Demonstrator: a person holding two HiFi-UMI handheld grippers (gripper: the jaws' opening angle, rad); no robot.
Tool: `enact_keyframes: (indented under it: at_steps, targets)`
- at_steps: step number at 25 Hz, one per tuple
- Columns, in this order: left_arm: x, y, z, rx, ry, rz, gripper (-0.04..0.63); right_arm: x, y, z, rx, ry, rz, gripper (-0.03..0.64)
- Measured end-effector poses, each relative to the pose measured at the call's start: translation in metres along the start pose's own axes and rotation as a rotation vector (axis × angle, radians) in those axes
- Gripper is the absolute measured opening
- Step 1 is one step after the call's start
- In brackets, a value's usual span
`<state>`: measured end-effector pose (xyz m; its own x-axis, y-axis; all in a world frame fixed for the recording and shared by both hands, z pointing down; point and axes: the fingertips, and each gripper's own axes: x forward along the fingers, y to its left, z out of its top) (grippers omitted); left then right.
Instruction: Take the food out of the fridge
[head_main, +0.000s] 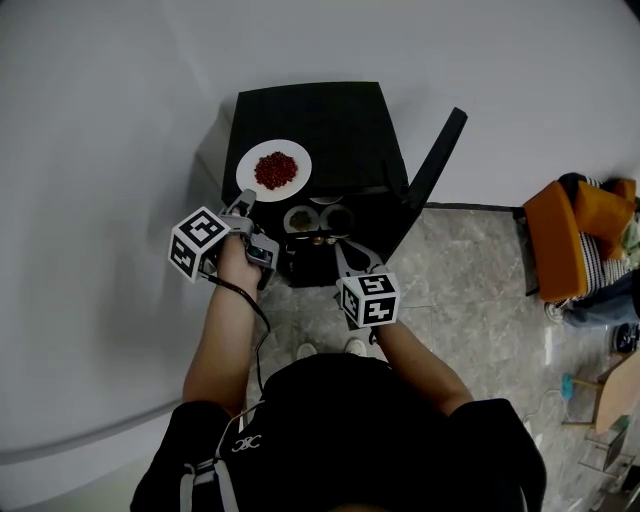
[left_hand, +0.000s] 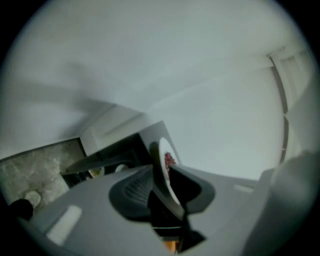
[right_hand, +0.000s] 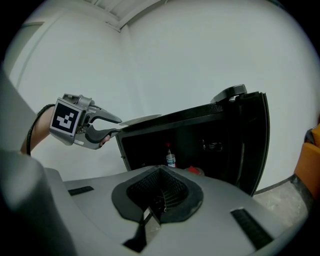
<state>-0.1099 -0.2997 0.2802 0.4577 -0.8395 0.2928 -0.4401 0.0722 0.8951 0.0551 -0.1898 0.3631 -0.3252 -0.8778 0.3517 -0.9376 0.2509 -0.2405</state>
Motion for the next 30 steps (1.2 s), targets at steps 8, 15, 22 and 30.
enact_keyframes:
  at_steps: [8,15,22,30]
  targets:
    - [-0.017,0.011,0.014,0.233,-0.093,0.055,0.005,0.007,0.005,-0.002,-0.006,0.005,0.025,-0.008]
    - [-0.031,0.024,-0.004,0.609,-0.087,0.077,0.000,0.012,0.016,0.004,-0.020,-0.007,0.049,-0.008]
    - [-0.042,0.009,-0.042,0.945,-0.058,0.037,-0.002,0.011,0.025,0.011,-0.044,-0.015,0.043,-0.008]
    - [-0.048,0.008,-0.084,1.114,-0.028,-0.013,-0.002,-0.003,0.029,0.028,-0.038,-0.136,0.029,-0.008]
